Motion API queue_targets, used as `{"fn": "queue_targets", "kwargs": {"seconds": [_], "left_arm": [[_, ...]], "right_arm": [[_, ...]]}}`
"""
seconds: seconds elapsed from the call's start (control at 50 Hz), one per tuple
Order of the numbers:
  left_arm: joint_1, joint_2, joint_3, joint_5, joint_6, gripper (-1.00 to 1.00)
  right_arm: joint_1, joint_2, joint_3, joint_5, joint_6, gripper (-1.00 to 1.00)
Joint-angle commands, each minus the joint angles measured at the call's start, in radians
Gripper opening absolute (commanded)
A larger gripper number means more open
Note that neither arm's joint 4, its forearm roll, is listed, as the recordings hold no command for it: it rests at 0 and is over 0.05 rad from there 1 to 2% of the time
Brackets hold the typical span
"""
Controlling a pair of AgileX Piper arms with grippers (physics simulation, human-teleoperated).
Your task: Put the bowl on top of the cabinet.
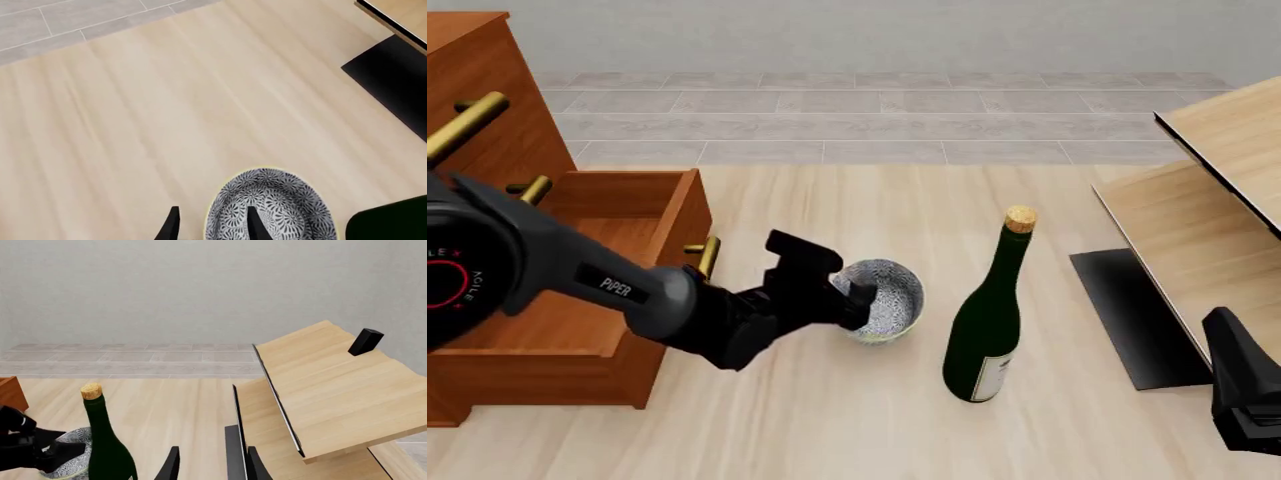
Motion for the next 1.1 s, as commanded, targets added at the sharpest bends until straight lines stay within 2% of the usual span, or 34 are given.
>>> {"fn": "queue_targets", "kwargs": {"seconds": [0.02, 0.32, 0.34, 0.48, 0.8, 1.1], "left_arm": [[-0.01, 0.029, -0.008, -0.003, 0.007, 1.0], [-0.02, 0.032, -0.001, -0.019, 0.019, 1.0], [-0.012, 0.027, 0.003, -0.026, 0.02, -1.0], [-0.002, -0.039, 0.051, -0.047, 0.016, -1.0], [0.022, -0.389, 0.202, -0.015, -0.022, -1.0], [0.097, -0.766, 0.244, 0.15, -0.082, -1.0]], "right_arm": [[0.0, 0.0, 0.0, 0.0, 0.0, 1.0], [0.0, 0.0, 0.0, 0.0, 0.0, 1.0], [0.0, 0.0, 0.0, 0.0, 0.0, 1.0], [0.0, 0.0, 0.0, 0.0, 0.0, 1.0], [0.0, 0.0, 0.0, 0.0, 0.0, 1.0], [0.0, 0.0, 0.0, 0.0, 0.0, 1.0]]}}
